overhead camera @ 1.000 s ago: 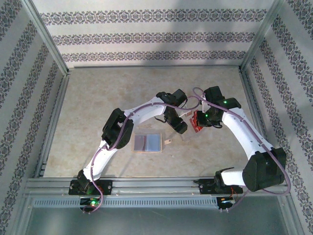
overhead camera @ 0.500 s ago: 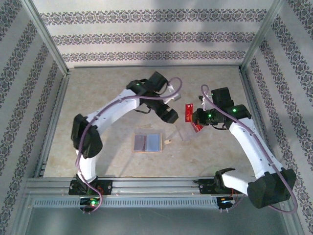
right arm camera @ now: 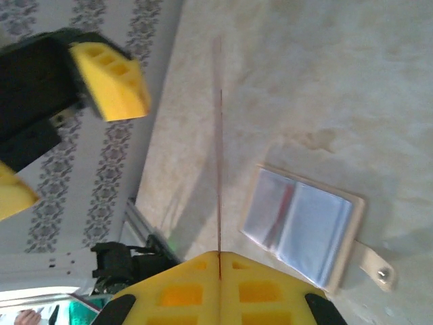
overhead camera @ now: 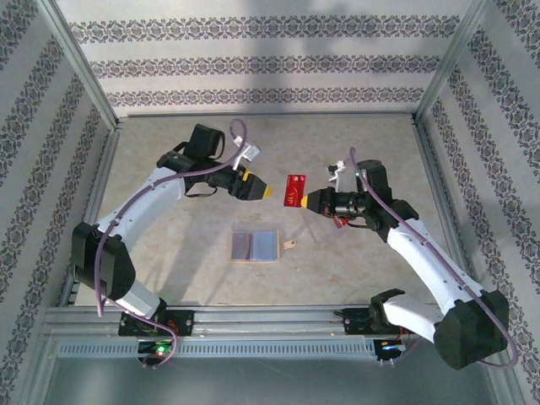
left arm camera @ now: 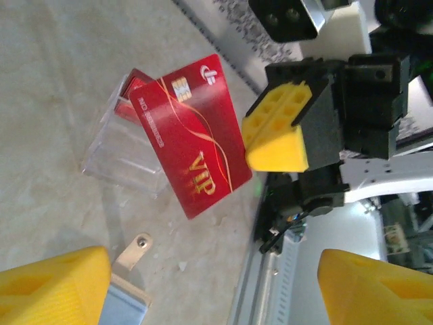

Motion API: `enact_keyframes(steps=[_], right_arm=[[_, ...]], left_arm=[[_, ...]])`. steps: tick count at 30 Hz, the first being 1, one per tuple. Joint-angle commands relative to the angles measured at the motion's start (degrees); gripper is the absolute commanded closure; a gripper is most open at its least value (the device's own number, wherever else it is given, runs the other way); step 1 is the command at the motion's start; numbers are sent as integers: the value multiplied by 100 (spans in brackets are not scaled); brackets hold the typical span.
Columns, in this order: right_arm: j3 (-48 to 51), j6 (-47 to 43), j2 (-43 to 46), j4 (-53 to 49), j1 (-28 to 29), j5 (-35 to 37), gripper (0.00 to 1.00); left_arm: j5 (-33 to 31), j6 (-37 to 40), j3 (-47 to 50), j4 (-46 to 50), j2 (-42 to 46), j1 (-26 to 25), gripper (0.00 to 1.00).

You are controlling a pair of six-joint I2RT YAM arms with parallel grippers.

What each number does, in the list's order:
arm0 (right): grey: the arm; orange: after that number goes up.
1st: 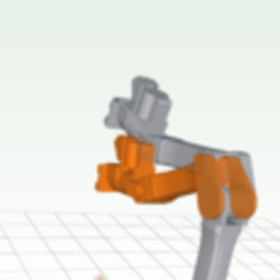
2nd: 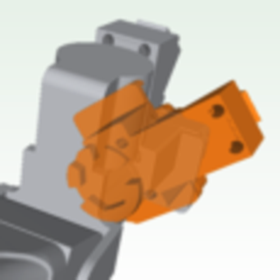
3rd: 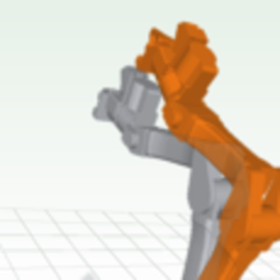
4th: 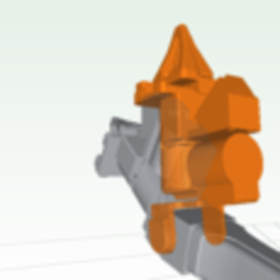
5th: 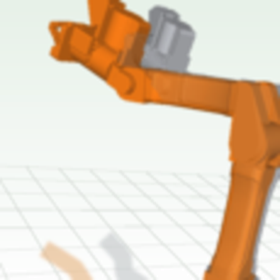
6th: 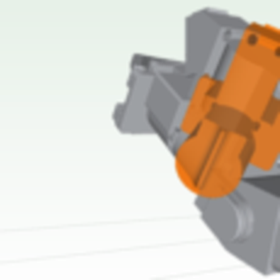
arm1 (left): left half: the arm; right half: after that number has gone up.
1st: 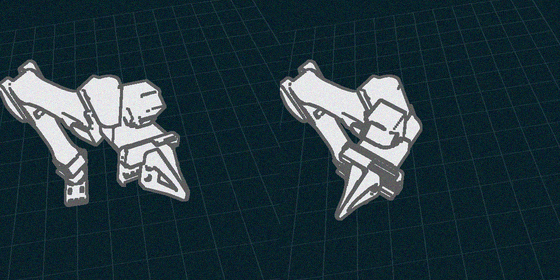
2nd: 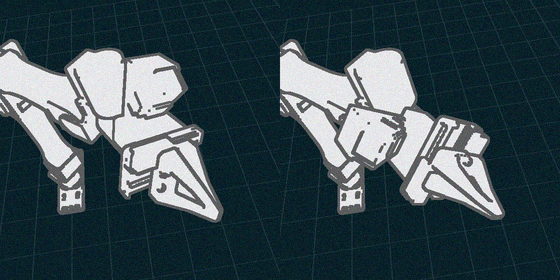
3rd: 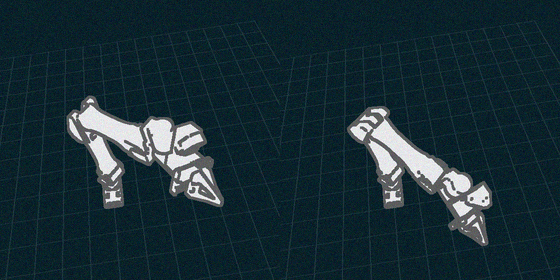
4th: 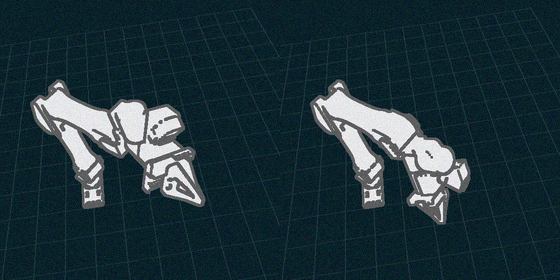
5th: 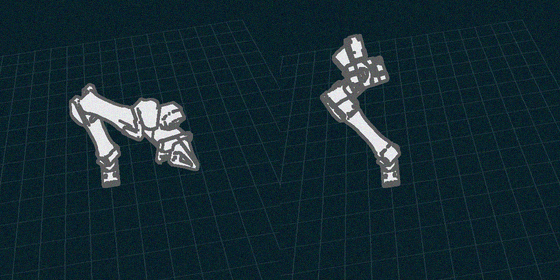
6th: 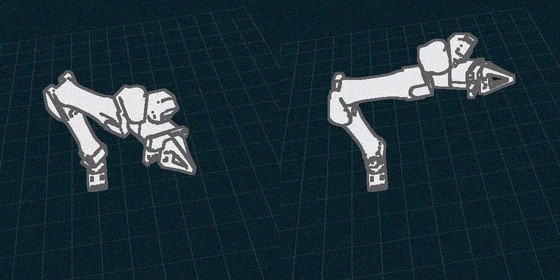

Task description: Put the credit cards into the card holder

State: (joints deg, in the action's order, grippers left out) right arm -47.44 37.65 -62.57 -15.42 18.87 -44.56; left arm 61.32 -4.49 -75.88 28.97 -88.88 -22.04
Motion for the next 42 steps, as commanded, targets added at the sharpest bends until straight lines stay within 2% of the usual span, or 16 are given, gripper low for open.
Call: enact_keyframes(steps=[1,4,9,12,19,26,37,42], right_arm=[[200,762,33,1214,122,-336,100],[323,1063,76,1686,225,-409,100],[371,1180,94,1782,332,-353,100],[445,1328,126,2028,363,-369,100],[499,1507,104,2315,441,-387,100],[446,1535,69,2377,520,-382,100],[581,1232,157,1939,420,-261,100],[622,1221,224,1912,389,-259,100]], left_arm=[[969,-1247,403,-1665,108,132,22],[1239,-2029,728,-2698,99,150,25],[1695,-3993,1381,-5572,5,152,31],[1699,-4310,1649,-6298,-29,147,31],[1604,-3682,1471,-5229,-138,143,33],[1527,-3335,1419,-4709,-157,25,34],[1591,-3187,1342,-4522,-43,122,32],[1400,-2536,1201,-3612,-15,199,31]])
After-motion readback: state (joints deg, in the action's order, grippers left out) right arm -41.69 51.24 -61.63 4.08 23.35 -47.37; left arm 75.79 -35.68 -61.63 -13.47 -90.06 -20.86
